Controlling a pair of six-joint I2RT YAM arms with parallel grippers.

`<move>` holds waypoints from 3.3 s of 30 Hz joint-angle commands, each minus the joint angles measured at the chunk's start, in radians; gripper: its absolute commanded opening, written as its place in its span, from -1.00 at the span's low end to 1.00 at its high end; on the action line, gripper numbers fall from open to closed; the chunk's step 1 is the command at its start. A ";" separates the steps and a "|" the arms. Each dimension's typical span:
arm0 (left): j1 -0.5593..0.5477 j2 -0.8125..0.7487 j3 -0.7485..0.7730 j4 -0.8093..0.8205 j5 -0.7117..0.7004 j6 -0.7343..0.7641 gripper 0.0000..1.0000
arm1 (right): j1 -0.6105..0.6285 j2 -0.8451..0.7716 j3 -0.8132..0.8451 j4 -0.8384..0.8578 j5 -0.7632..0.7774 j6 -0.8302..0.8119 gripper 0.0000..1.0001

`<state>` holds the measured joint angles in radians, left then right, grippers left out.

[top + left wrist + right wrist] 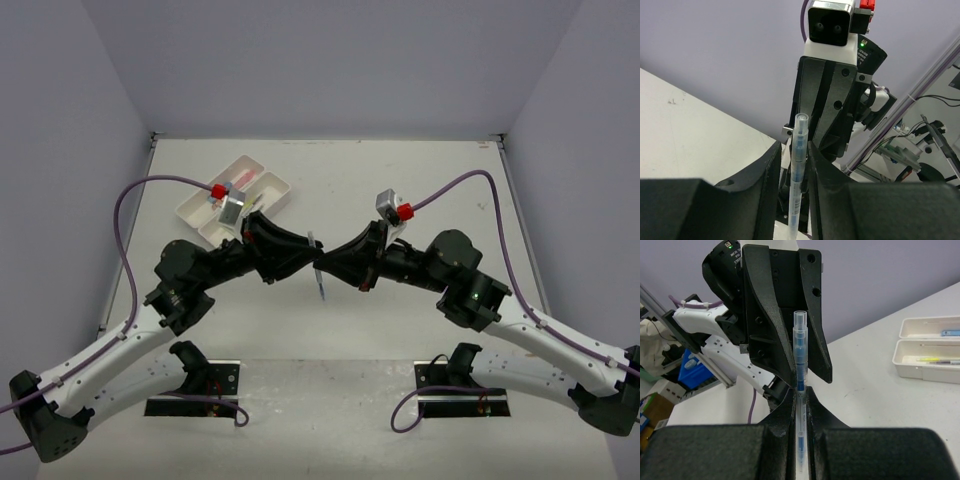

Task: Sort the stationery into containers
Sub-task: Close the pen cap on the pen.

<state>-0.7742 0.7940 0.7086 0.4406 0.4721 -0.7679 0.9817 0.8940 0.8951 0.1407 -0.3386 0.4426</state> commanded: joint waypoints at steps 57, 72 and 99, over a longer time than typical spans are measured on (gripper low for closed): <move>0.001 -0.028 0.169 -0.172 -0.046 0.180 -0.12 | 0.006 0.170 0.110 -0.018 -0.218 -0.026 -1.00; 0.001 -0.027 0.123 -0.137 -0.027 0.142 -1.00 | 0.006 0.143 0.118 -0.026 -0.175 -0.041 -1.00; -0.100 -0.135 -0.069 -0.257 -0.246 0.114 -1.00 | -0.146 0.415 0.520 -0.043 -0.352 -0.070 -1.00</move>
<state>-0.8040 0.6639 0.5691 0.6302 0.1314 -0.7396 0.9075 1.3596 1.4802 -0.3835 -0.6889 0.3451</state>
